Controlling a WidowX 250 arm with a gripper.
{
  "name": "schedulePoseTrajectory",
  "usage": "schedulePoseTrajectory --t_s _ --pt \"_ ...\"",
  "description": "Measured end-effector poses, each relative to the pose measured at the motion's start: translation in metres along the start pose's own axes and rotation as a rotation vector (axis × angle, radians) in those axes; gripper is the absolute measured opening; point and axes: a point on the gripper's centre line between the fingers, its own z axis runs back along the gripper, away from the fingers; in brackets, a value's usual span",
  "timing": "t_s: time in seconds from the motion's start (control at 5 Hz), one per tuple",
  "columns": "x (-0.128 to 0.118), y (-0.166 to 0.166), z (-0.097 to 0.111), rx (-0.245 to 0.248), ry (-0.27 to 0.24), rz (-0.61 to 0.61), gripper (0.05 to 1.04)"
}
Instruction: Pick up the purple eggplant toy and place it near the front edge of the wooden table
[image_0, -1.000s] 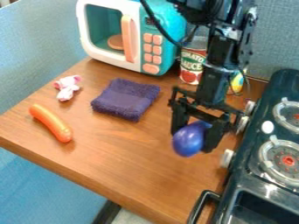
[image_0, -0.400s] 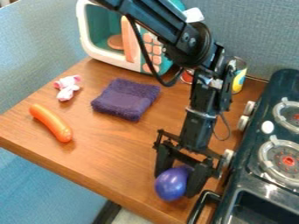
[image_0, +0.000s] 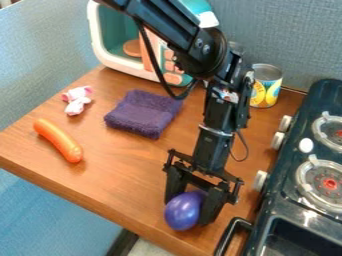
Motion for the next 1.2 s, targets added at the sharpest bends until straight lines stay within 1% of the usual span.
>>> schedulePoseTrajectory --t_s 0.4,0.6,0.8,1.0,1.2 --pt "0.0007 0.0008 -0.0051 0.001 -0.014 0.011 0.813" --pt "-0.0002 0.0008 -0.0059 -0.018 -0.010 0.040 0.878" --pt "-0.0005 0.0012 -0.0060 -0.026 -0.009 0.054 0.997" --pt "-0.0007 0.0012 -0.0056 -0.026 -0.008 0.065 0.997" --pt "-0.0029 0.0030 -0.0004 -0.015 -0.029 0.079 0.999"
